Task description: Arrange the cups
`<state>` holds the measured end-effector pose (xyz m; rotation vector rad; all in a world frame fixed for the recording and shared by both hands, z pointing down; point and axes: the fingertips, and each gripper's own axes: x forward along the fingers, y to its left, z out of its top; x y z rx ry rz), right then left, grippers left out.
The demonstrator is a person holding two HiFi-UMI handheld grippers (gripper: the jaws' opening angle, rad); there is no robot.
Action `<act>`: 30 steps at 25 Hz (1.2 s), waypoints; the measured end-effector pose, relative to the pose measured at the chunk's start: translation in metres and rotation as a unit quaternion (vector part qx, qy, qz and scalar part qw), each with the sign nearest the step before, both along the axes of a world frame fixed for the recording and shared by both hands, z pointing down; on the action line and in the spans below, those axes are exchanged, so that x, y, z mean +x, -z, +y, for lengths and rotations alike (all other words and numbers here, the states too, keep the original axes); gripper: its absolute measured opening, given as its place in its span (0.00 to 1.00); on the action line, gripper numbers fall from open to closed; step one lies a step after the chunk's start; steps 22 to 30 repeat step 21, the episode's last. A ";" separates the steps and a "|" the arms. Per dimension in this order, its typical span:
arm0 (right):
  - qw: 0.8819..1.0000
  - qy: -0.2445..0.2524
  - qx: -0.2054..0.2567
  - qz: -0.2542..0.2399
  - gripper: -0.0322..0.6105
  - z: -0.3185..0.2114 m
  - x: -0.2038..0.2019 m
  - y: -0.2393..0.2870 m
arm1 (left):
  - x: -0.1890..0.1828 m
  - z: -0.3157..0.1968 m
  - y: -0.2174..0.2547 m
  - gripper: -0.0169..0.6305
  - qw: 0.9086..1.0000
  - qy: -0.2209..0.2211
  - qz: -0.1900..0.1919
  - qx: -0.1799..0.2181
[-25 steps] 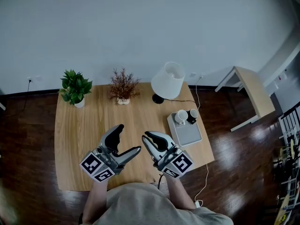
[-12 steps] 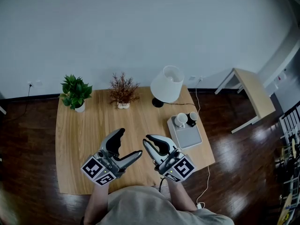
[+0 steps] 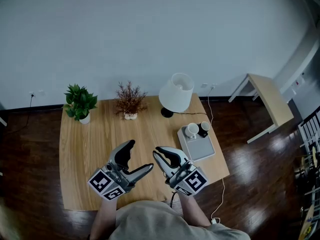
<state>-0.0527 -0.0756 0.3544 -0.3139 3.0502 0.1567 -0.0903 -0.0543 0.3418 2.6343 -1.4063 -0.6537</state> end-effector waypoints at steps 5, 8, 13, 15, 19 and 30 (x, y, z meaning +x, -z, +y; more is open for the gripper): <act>1.000 -0.002 0.000 0.000 0.13 -0.001 0.005 -0.001 | 0.005 -0.002 0.000 0.67 1.000 -0.003 -0.003 0.000; 1.000 0.000 -0.001 0.004 0.13 0.000 0.007 -0.003 | 0.006 -0.002 0.001 0.67 1.000 -0.003 -0.003 -0.001; 1.000 -0.002 -0.001 0.006 0.13 0.001 0.010 -0.006 | 0.009 -0.002 -0.003 0.67 1.000 -0.006 -0.005 -0.004; 1.000 -0.004 0.000 0.005 0.13 0.001 0.012 -0.007 | 0.011 -0.002 -0.003 0.67 1.000 -0.008 -0.005 -0.005; 1.000 -0.005 -0.001 0.007 0.13 0.000 0.015 -0.008 | 0.014 -0.003 -0.003 0.67 1.000 -0.010 -0.005 -0.005; 1.000 -0.006 -0.002 0.009 0.13 0.000 0.016 -0.009 | 0.016 -0.003 -0.003 0.67 1.000 -0.010 -0.004 -0.005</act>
